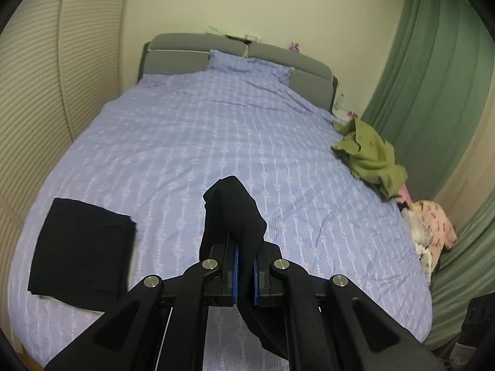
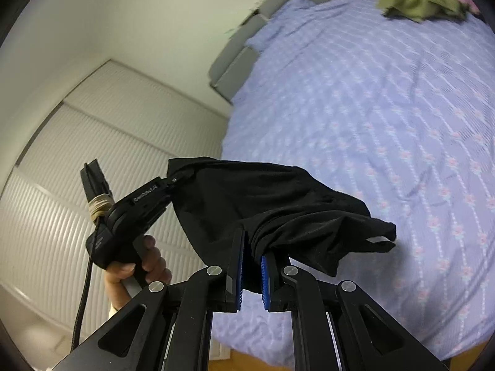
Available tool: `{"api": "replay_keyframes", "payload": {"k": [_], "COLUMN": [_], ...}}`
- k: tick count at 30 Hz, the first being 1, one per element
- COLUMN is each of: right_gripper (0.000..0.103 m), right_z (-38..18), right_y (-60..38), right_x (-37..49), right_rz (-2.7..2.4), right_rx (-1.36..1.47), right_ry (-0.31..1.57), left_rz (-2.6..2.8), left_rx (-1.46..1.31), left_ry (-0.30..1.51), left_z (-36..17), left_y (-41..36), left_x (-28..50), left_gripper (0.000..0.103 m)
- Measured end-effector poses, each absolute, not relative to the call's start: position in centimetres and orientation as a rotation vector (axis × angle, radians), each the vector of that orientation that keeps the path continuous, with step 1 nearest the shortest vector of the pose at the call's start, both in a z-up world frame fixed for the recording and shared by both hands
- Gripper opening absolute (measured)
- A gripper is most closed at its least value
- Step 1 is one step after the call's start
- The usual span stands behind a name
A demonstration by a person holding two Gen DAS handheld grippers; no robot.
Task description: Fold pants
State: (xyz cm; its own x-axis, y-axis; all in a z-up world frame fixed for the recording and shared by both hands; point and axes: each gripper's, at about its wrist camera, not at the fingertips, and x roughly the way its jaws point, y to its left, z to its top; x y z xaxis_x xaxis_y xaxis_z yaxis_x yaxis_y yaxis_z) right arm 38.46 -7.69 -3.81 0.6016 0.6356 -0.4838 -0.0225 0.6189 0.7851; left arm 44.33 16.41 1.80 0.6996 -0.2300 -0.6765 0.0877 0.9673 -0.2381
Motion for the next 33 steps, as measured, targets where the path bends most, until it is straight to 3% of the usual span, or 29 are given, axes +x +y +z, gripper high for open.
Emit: {"api": "replay_keyframes", "payload": {"k": [16,33], "right_gripper": [0.011,0.011], "right_z": [0.3,3.4], "right_y": [12.6,20.3], "right_x": [35.3,36.7], "right_rz": [0.287,0.277], "right_rx": [0.838,0.729], "right_ry": [0.669,0.625], "left_rz": [-0.409,-0.437], "left_rx": [-0.142,-0.082], "left_ry": [0.746,0.721], "left_z": [6.0,7.5], "left_y": [35.0,40.5], "left_x": [45.6,47.9], "left_gripper": [0.008,0.008]}}
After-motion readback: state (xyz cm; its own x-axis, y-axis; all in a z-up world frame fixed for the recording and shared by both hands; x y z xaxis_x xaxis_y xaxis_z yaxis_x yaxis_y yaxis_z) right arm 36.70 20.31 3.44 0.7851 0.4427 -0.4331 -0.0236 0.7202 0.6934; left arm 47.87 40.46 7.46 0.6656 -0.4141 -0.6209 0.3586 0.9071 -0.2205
